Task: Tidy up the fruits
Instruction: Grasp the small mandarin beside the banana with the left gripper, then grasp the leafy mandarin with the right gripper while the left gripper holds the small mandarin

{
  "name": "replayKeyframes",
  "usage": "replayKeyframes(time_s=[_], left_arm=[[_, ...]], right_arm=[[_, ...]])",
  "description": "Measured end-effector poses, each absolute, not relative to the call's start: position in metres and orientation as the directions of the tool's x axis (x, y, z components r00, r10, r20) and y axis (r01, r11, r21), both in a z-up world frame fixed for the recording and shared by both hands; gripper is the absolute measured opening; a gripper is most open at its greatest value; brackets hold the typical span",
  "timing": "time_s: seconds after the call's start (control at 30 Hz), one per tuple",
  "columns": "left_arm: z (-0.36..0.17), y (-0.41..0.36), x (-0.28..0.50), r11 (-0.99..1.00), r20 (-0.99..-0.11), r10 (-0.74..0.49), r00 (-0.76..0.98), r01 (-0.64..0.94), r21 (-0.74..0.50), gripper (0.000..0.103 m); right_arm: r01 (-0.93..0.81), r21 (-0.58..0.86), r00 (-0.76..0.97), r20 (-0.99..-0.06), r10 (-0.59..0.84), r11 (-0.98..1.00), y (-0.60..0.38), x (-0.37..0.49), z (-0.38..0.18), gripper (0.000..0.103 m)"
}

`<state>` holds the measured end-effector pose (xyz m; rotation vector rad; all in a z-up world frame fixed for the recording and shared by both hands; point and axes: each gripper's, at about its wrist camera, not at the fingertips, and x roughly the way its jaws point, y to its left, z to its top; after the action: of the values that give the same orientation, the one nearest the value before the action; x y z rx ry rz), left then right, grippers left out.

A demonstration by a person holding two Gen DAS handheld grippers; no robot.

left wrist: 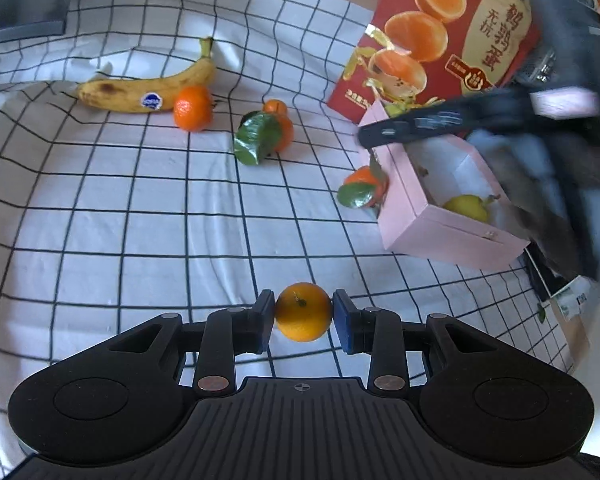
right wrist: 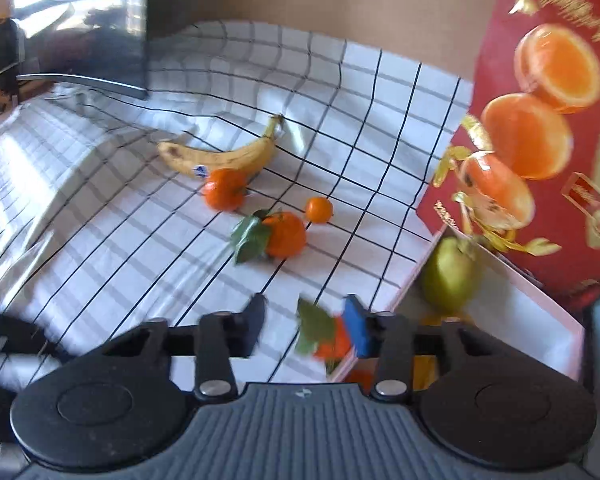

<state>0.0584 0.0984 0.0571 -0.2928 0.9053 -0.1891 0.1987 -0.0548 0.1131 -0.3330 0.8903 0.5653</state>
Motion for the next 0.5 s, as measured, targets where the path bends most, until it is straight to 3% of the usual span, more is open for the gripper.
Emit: replayKeyframes(time_s=[0.3,0.43,0.5], left_arm=[[0.058,0.123,0.042,0.932,-0.733,-0.242,0.635,-0.056,-0.357,0.036],[0.056,0.126,0.041,0.929,-0.737,-0.239,0.632,-0.071,-0.363,0.036],[0.055,0.126,0.042,0.928,-0.737,-0.241,0.631,-0.072,-0.365,0.036]], right_arm=[[-0.553,0.051,0.372,-0.878,0.301,0.832,-0.036,0.233,0.068,0.031],[-0.587,0.22,0.255,-0.863,0.436,0.779,-0.043,0.21,0.077,0.031],[-0.62,0.212,0.291,-0.832,0.473,0.755,-0.052,0.19,0.091,0.031]])
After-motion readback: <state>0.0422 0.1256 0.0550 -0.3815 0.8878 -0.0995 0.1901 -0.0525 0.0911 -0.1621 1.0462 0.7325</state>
